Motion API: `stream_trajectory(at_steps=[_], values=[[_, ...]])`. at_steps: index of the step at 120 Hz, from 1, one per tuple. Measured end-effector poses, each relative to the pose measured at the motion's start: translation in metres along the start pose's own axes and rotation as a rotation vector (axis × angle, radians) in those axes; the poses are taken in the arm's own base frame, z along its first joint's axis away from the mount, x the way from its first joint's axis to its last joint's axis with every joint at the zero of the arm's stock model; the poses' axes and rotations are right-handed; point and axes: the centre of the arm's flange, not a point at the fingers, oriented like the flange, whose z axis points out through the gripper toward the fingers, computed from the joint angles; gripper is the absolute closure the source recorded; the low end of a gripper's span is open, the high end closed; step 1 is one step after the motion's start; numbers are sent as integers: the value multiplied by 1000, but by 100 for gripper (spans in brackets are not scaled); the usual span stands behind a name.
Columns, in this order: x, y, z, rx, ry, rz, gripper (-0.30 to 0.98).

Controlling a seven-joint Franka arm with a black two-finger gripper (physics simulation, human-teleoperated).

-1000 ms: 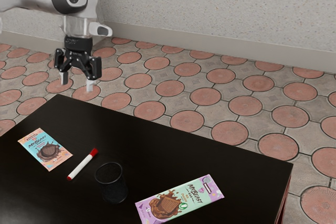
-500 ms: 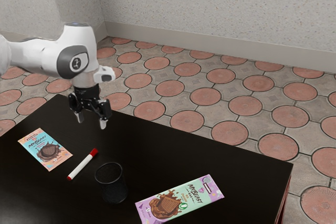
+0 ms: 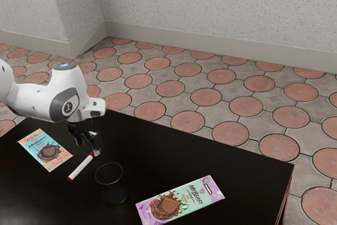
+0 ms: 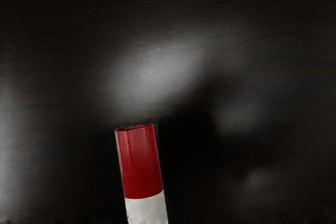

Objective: Put the marker into the pen holder.

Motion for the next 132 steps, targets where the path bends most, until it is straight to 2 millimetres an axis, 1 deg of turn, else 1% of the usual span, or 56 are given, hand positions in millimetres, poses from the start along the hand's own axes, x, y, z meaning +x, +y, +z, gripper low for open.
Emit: stream_trajectory(at_steps=[7,19,34,42,54,73,132], values=[[-7,1,7,0,5,22,0],[-14,5,12,3,19,61,0],[-15,5,18,3,24,89,0],[-15,5,21,2,24,100,3],[-16,6,31,-1,12,114,10],[-15,5,34,-1,14,132,26],[-15,2,41,-14,14,143,58]])
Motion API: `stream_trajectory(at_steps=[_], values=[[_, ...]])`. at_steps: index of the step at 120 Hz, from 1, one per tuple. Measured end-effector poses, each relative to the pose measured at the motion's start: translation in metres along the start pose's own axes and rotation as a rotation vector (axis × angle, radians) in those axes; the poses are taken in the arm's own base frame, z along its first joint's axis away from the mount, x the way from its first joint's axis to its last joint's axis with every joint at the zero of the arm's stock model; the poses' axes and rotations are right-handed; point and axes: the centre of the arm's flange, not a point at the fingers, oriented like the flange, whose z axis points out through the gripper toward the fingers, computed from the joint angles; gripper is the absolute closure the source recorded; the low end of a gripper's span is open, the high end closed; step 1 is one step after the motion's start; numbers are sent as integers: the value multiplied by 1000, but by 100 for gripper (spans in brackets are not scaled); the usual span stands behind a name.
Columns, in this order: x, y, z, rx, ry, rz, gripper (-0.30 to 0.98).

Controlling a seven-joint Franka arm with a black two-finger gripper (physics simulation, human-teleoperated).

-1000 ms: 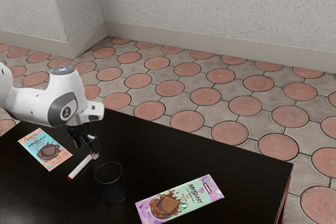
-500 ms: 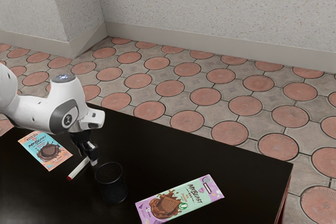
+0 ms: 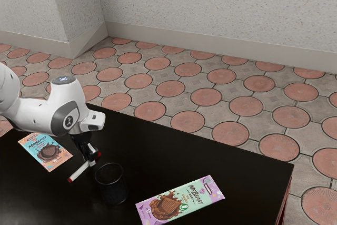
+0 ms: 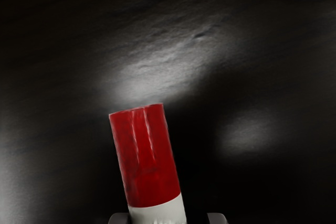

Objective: Put the marker into the pen holder.

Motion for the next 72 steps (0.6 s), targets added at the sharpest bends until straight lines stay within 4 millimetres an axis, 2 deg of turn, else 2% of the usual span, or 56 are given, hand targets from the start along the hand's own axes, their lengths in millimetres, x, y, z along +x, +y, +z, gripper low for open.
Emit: stream_trajectory(at_steps=[20,36,52,66,72], values=[[-1,-3,-1,2,2,0,65],[1,-4,-12,11,26,3,70],[5,-1,-50,33,99,8,73],[9,8,-106,66,207,26,74],[12,19,-128,84,258,47,74]])
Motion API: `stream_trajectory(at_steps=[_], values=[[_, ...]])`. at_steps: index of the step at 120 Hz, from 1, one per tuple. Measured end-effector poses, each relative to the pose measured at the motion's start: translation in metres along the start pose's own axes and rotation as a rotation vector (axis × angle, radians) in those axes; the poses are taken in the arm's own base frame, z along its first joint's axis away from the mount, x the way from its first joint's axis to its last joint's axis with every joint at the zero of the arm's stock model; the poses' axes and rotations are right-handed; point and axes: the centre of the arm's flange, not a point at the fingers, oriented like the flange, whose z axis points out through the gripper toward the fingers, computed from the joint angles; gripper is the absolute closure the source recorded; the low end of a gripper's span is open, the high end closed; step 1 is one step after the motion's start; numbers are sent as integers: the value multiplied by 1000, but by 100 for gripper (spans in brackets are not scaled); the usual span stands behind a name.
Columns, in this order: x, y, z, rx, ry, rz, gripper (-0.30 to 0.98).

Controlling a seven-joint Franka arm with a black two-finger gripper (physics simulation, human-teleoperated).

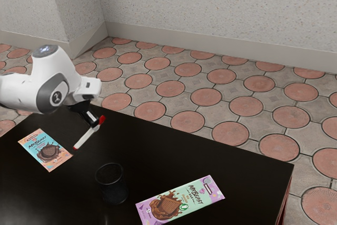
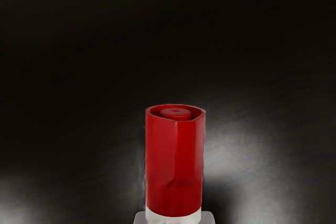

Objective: Put the marker into the pen holder.

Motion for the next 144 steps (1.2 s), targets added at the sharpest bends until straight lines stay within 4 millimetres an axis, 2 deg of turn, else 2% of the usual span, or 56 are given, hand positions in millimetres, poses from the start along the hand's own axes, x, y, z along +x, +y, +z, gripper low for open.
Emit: stream_trajectory(at_steps=[11,26,44,60,72,86,109,132,144], values=[[1,29,-17,12,79,35,75],[-13,51,-38,33,192,31,75],[-12,91,-35,40,277,66,75],[-1,116,-64,68,399,98,75],[-9,137,-68,68,431,117,75],[-30,149,-61,66,427,111,75],[-54,159,-63,76,439,109,74],[-65,167,-66,81,448,114,73],[-68,169,-59,74,430,115,73]])
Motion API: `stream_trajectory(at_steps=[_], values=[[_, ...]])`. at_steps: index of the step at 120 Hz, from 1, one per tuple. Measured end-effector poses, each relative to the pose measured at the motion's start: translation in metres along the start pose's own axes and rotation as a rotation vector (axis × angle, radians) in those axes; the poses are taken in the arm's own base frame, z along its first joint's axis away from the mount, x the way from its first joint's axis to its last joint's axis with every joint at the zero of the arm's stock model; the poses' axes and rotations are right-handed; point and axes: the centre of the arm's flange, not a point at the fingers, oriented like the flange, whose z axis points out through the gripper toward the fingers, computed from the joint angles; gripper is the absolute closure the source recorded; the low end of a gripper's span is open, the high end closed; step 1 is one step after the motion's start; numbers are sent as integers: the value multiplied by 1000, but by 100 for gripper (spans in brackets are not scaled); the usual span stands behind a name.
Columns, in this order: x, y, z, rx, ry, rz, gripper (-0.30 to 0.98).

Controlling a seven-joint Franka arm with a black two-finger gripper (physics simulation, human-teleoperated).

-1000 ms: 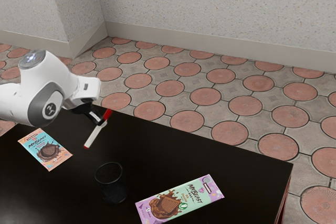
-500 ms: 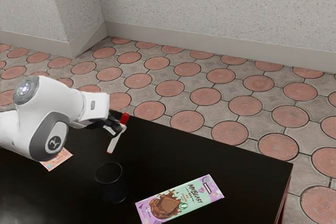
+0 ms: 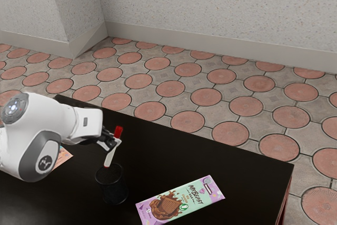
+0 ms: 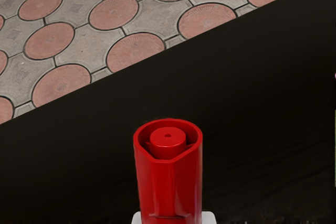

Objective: Put the marker into the pen holder.

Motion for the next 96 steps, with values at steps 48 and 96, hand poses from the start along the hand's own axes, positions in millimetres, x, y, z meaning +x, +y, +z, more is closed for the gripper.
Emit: stream_trajectory(at_steps=[48,96], values=[[-19,6,31,-42,-92,-10,34],[193,-206,0,-109,-300,-147,5]])
